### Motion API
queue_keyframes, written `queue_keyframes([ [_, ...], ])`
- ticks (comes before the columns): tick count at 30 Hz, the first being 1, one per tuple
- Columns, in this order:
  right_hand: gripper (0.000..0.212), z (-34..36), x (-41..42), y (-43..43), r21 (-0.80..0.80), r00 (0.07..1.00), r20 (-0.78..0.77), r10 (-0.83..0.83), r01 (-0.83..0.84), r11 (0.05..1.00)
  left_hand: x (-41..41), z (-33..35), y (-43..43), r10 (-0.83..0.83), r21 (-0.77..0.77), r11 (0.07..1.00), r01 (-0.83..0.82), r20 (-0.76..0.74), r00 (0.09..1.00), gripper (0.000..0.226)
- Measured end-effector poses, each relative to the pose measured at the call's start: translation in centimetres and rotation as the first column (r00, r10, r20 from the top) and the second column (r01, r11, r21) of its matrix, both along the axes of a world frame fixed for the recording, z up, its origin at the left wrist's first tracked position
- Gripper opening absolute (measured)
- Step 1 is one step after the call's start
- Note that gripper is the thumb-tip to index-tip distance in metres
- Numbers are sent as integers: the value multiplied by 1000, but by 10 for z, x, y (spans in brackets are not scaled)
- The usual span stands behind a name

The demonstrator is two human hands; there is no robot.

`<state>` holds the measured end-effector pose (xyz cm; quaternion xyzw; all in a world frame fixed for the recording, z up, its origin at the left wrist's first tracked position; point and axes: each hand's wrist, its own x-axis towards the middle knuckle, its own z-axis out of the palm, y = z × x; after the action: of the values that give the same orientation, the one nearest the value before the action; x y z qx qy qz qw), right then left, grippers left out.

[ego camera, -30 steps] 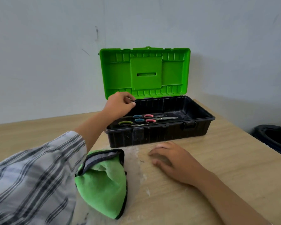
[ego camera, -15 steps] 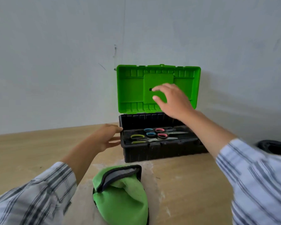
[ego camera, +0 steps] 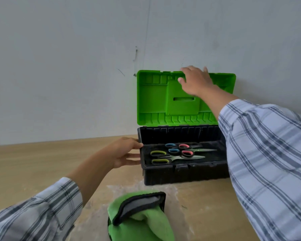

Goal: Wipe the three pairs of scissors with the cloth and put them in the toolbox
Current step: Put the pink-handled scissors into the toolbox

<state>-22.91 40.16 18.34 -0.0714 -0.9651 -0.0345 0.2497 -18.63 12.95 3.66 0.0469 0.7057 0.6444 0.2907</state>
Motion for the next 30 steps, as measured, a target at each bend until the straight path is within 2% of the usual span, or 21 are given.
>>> queue_keyframes([
  [5,38,3,26,-1,30,982,-180,60,-55,998,5,-1,1,26,12,1000,-26,4,1000,23],
  [10,28,1,83,0,28,957,-245,158,-156,987,17,-1,0,89,53,994,-92,45,995,18],
  [12,25,-2,108,-1,-2,953,-228,198,-203,979,22,3,-1,117,84,989,-125,97,988,21],
  [16,26,-19,148,-4,-91,960,-157,233,-249,964,26,12,-3,157,127,976,-179,162,974,53],
  [20,43,-47,172,-3,-122,972,-122,203,-217,968,33,20,-1,189,140,966,-216,183,965,75],
  [23,56,-69,187,-2,-131,973,-100,207,-219,967,40,26,1,208,150,960,-238,190,959,82],
  [28,56,-103,202,0,-107,976,-40,214,-217,970,46,29,3,205,110,969,-222,146,968,89],
  [30,57,-114,206,-1,-101,979,-10,205,-205,974,49,30,6,205,77,974,-213,106,973,83],
])
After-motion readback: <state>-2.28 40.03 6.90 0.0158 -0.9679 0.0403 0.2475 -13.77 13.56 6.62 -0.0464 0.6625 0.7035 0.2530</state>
